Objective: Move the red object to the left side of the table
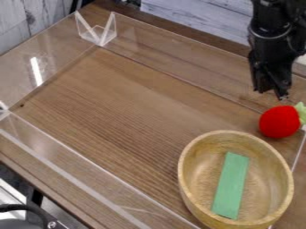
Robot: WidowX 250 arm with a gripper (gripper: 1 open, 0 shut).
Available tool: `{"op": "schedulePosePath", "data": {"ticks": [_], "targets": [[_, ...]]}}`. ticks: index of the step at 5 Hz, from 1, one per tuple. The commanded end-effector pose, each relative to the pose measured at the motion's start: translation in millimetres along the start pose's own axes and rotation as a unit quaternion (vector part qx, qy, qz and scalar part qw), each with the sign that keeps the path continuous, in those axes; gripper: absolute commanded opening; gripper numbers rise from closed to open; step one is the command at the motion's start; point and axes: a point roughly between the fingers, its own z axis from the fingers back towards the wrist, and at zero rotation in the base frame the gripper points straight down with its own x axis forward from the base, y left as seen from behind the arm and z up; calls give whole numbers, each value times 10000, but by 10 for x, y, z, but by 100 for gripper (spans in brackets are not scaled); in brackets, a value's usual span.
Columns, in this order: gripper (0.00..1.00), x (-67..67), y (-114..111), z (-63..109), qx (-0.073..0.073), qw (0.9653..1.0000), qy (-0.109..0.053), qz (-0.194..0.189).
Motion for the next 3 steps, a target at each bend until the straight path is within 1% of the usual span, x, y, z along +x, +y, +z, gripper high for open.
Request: {"op": "schedulePosePath", "data": {"ticks": [1, 2, 3], "targets": [[100, 97, 41, -38, -100, 9990, -295, -334], [0, 122, 73, -4, -164, 9970, -412, -633], [0, 112, 38, -91, -229, 9969, -383, -649]]}}
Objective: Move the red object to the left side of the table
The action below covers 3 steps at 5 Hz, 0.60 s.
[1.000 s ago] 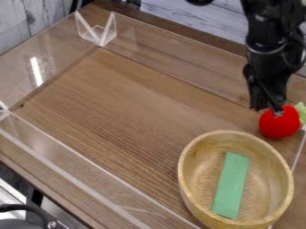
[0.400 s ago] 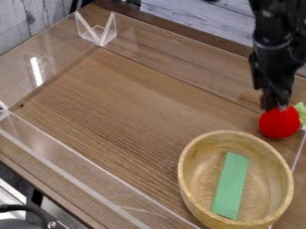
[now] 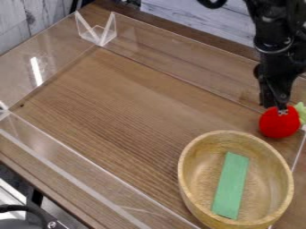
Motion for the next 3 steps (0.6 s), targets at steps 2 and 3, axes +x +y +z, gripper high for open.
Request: {"op": "schedulePosePath", "data": {"ticks": [2, 3], "targets": [[0, 263, 86, 447, 612, 9972, -290, 318], [0, 352, 28, 455, 763, 9948, -227, 641]]}}
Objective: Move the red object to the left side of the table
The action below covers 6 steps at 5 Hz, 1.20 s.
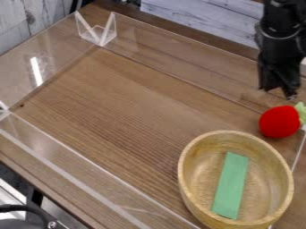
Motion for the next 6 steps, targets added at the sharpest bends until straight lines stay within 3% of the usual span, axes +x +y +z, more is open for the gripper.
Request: {"op": "schedulePosePath", "data": {"ticks": [1, 2, 4, 5, 6], "targets": [[100, 8, 82, 76, 58, 9994, -324, -74], [100, -133, 81, -79, -34, 9996, -255, -123], [100, -261, -82, -301, -456, 9963, -270, -671], [0, -280, -56, -257, -430, 9953, -336, -806], [0, -295, -58, -215, -451, 9934, -417, -965]]}}
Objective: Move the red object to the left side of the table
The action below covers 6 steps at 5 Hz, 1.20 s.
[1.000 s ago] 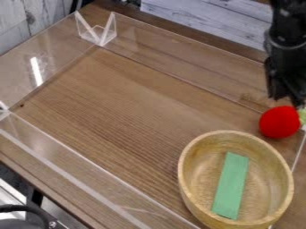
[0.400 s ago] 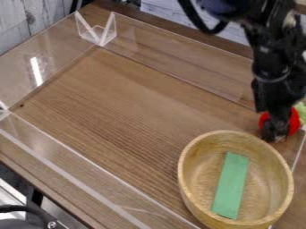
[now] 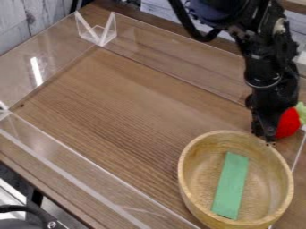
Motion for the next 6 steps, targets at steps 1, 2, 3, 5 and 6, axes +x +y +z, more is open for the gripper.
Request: {"op": "schedulePosePath", "data": {"ticks": [1, 2, 3, 5, 6], "targets": [[0, 63, 125, 353, 406, 9988, -257, 102], [0, 45, 204, 632, 747, 9967, -225, 227], [100, -33, 276, 528, 586, 9978, -285, 82], [0, 19, 335, 647, 456, 9985, -276, -116], [100, 152, 329, 580, 294, 9987, -340, -245]]}}
